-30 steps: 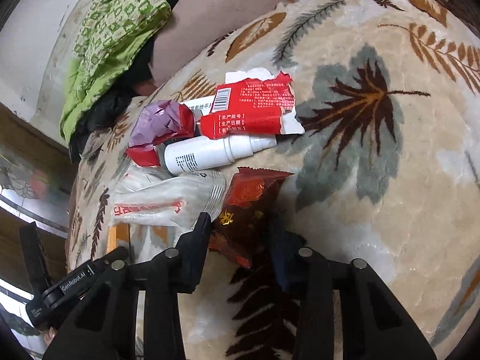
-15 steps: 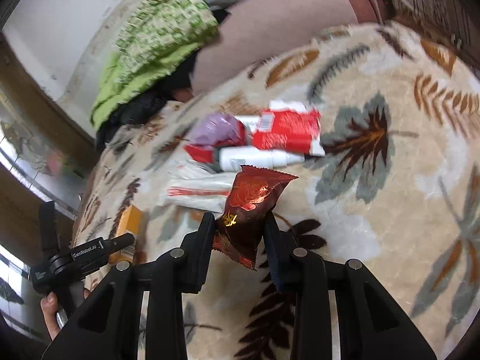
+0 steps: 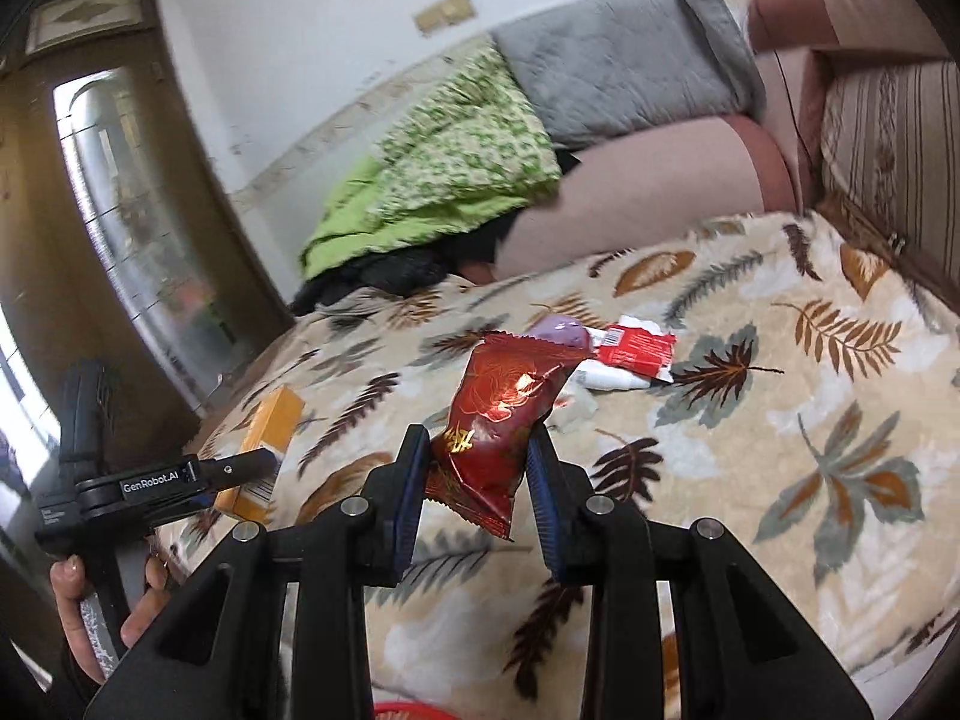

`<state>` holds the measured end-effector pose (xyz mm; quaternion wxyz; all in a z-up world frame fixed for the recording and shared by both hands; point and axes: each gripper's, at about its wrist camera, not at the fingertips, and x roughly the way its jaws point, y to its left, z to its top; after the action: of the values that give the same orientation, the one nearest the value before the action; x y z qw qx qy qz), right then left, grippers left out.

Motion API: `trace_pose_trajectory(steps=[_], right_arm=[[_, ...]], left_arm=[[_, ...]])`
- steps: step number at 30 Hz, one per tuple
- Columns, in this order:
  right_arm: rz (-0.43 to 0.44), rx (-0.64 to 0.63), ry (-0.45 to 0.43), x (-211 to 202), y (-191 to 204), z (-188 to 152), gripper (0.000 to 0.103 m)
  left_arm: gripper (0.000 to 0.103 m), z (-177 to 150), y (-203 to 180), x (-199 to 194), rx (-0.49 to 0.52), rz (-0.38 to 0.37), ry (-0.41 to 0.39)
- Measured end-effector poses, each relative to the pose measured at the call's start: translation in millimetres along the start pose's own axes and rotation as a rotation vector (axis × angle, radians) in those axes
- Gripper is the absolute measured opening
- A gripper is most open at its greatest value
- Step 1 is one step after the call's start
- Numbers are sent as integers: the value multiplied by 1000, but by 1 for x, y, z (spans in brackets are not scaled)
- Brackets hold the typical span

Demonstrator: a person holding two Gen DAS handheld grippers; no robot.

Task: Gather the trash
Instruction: 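Carry both items over the red wastebasket and open both tools to drop them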

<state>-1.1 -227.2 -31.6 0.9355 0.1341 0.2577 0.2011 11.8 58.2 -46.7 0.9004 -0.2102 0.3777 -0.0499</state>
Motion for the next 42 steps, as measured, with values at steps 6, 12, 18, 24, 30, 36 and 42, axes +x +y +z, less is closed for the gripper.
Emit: trace_pose_trajectory(steps=[6, 12, 18, 24, 30, 36, 42], right_arm=[[21, -22, -35, -41, 14, -28, 31], [76, -5, -39, -77, 24, -57, 31], [112, -19, -44, -115, 45, -82, 32], [127, -38, 28, -122, 56, -114, 31], [129, -51, 98, -113, 59, -136, 31], [141, -49, 111, -111, 59, -140, 31], [153, -73, 124, -112, 66, -145, 31]], left_arm=[[54, -27, 3, -32, 6, -34, -36], [54, -50, 6, -56, -4, -80, -29], [54, -72, 7, -80, 21, -88, -41], [54, -110, 9, -95, 44, -70, -19], [54, -149, 10, -104, 83, -30, 8], [54, -166, 14, -106, 90, -21, 28], [54, -174, 14, -109, 90, -27, 44]])
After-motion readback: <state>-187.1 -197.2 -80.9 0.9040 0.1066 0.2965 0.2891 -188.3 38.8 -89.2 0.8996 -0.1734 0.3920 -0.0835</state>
